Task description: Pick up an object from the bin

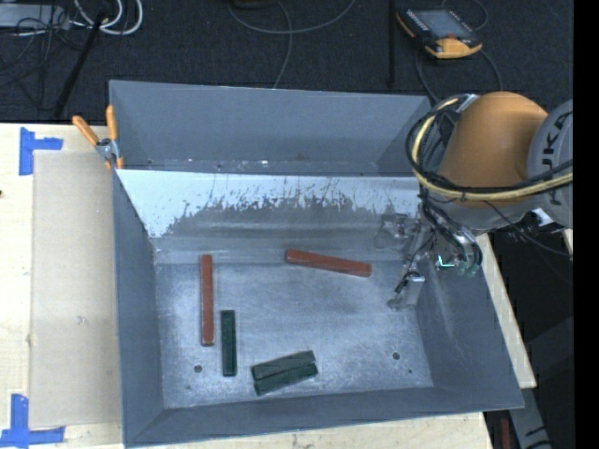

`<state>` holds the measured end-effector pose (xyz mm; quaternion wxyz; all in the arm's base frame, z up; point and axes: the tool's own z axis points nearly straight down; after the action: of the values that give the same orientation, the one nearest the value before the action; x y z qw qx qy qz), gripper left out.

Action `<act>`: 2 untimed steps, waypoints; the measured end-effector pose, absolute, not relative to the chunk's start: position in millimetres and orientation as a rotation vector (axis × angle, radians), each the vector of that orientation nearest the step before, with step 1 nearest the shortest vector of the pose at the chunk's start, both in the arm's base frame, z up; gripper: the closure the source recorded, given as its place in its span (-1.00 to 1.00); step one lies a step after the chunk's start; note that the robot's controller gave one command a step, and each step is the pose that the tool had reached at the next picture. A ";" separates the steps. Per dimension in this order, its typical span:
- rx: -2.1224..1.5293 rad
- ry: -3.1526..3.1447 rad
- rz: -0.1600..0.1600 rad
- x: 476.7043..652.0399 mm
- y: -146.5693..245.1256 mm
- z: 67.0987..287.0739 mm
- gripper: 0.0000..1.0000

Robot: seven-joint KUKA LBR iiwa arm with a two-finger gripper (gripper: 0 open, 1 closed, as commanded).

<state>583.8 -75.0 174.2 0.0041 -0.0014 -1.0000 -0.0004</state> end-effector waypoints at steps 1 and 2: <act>-0.030 -3.135 -0.005 619.0 -11.5 65.1 -1.00; -0.055 -3.145 -0.001 616.0 -22.1 101.7 -1.00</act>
Offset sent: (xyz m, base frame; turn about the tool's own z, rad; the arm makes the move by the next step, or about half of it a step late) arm 0.0365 0.0597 -0.1042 0.0204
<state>616.0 -22.1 101.7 -0.0020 -0.0175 -0.9998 -0.0004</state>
